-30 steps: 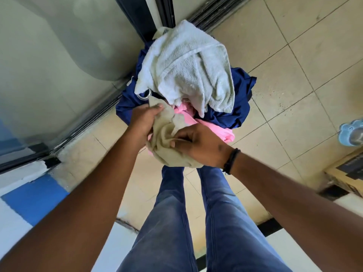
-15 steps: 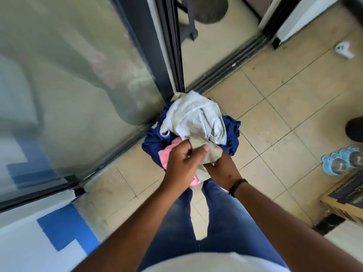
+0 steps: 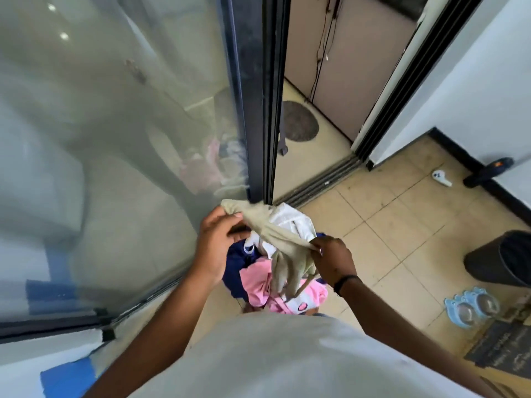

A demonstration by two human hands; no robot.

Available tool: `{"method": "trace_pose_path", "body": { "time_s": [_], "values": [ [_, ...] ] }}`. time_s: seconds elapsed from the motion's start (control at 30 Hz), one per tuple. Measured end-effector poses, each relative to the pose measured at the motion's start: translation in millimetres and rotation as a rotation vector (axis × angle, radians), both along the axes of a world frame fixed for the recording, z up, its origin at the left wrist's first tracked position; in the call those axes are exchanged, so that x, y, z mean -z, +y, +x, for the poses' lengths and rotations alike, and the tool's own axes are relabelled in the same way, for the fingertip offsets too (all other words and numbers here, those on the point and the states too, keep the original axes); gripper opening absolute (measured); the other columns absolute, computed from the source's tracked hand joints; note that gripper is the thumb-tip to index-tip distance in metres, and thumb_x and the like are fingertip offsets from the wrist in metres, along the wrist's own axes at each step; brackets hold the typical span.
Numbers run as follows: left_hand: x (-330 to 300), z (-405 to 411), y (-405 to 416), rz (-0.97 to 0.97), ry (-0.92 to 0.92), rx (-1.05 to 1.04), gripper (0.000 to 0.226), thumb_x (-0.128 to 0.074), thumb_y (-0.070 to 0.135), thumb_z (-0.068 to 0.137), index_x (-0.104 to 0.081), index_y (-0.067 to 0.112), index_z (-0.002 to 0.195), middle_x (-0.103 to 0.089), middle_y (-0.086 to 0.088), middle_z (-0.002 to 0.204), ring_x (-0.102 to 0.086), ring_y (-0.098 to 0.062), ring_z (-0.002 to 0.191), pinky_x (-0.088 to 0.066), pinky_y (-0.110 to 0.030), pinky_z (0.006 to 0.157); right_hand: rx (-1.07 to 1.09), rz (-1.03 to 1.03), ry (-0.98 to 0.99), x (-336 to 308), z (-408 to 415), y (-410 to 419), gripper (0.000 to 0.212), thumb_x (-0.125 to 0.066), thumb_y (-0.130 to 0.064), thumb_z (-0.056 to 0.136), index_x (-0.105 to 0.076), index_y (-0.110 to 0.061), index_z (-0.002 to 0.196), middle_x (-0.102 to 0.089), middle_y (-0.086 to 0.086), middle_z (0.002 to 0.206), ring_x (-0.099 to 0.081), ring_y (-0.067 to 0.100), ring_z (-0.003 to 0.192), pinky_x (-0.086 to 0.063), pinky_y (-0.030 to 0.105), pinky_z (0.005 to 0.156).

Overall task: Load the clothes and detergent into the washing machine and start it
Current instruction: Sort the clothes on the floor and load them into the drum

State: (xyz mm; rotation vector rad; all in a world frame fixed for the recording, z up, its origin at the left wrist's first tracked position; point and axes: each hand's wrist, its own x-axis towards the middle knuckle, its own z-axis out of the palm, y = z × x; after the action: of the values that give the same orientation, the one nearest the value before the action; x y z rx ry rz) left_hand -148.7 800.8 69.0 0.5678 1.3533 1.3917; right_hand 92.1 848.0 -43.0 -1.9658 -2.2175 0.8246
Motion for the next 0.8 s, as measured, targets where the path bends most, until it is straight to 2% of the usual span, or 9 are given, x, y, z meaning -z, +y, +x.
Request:
{"method": "trace_pose_path", "body": {
  "time_s": [0.07,0.13,0.23,0.3,0.4,0.5,0.6,0.7,0.8],
  "values": [
    [-1.7,-18.2,-5.7,0.006,-0.054,-0.055,0.012,-0.052,0.021,0.076,-0.059,0.013,0.083,-0.066,-0.008,0.080,-0.064,-0.025,0.079,-0.053,-0.038,0.072,-0.013,0.108,0.042,-8.6,-0.3,-1.4,0.016,-0.056,-0.028,0.083,-0.069,-0.021,0.092,-0.069,0.003,0.092,-0.059,0.031,0.089,-0.049,0.038,0.071],
    [0.2,-31.7,-11.0,0.018,-0.034,-0.019,0.016,-0.053,0.028,0.078,-0.056,0.015,0.087,-0.068,-0.005,0.082,-0.067,-0.023,0.080,-0.054,-0.037,0.073,-0.034,0.115,0.017,-13.4,-0.9,-4.0,0.015,-0.055,-0.033,0.086,-0.064,-0.020,0.086,-0.067,0.004,0.087,-0.060,0.032,0.084,-0.044,0.035,0.067],
    [9.6,-34.8,-11.5,-0.043,0.115,0.078,0.030,-0.072,0.030,0.075,-0.058,0.013,0.096,-0.075,-0.011,0.098,-0.072,-0.028,0.091,-0.057,-0.039,0.076,0.013,0.061,0.012,-19.7,-7.9,-3.9,0.016,-0.057,-0.030,0.094,-0.061,-0.018,0.083,-0.069,0.011,0.088,-0.061,0.036,0.085,-0.043,0.036,0.066],
    [15.5,-32.2,-7.1,-0.073,0.250,0.084,0.044,-0.083,0.027,0.066,-0.060,0.008,0.098,-0.073,-0.017,0.100,-0.071,-0.028,0.089,-0.058,-0.043,0.077,0.050,0.089,0.078,-29.8,-16.5,-0.6,0.022,-0.055,-0.025,0.095,-0.052,-0.021,0.074,-0.068,0.014,0.082,-0.061,0.038,0.079,-0.045,0.039,0.066],
    [24.5,-28.3,-0.1,-0.085,0.421,0.128,0.034,-0.085,0.022,0.068,-0.062,0.010,0.090,-0.072,-0.014,0.087,-0.064,-0.018,0.075,-0.057,-0.048,0.075,0.099,0.146,0.174,-53.9,-27.7,6.9,0.035,-0.056,-0.018,0.094,-0.041,-0.024,0.063,-0.058,0.007,0.064,-0.052,0.033,0.067,-0.041,0.037,0.061],
    [32.7,-25.0,4.0,-0.042,0.537,0.225,0.028,-0.081,0.025,0.068,-0.060,0.015,0.082,-0.068,-0.005,0.079,-0.062,-0.018,0.073,-0.055,-0.050,0.076,0.095,0.236,0.269,-83.7,-37.1,14.6,0.045,-0.058,-0.014,0.091,-0.033,-0.024,0.055,-0.038,-0.006,0.051,-0.038,0.020,0.053,-0.032,0.033,0.055],
    [32.6,-18.5,5.9,0.027,0.501,0.332,0.029,-0.087,0.020,0.069,-0.064,0.012,0.085,-0.073,-0.007,0.085,-0.070,-0.020,0.083,-0.056,-0.051,0.084,0.068,0.273,0.353,-110.6,-48.5,16.8,0.037,-0.059,-0.012,0.088,-0.040,-0.010,0.057,-0.038,0.003,0.050,-0.031,0.016,0.049,-0.030,0.035,0.052],
    [25.6,-6.9,9.4,0.037,0.490,0.413,0.044,-0.095,0.033,0.061,-0.068,0.024,0.095,-0.074,0.004,0.094,-0.071,-0.017,0.092,-0.057,-0.035,0.086,-0.003,0.309,0.439,-132.8,-64.7,16.5,0.036,-0.060,-0.011,0.086,-0.040,-0.008,0.056,-0.040,0.010,0.051,-0.030,0.015,0.050,-0.031,0.036,0.050],
    [17.5,6.9,16.0,0.033,0.545,0.402,0.037,-0.091,0.022,0.070,-0.066,0.026,0.098,-0.072,0.011,0.086,-0.066,0.004,0.076,-0.050,-0.016,0.068,-0.090,0.294,0.512,-152.4,-81.9,13.6,0.042,-0.060,-0.007,0.085,-0.033,-0.017,0.055,-0.031,-0.001,0.050,-0.027,0.011,0.050,-0.027,0.030,0.049]
  ]
}}
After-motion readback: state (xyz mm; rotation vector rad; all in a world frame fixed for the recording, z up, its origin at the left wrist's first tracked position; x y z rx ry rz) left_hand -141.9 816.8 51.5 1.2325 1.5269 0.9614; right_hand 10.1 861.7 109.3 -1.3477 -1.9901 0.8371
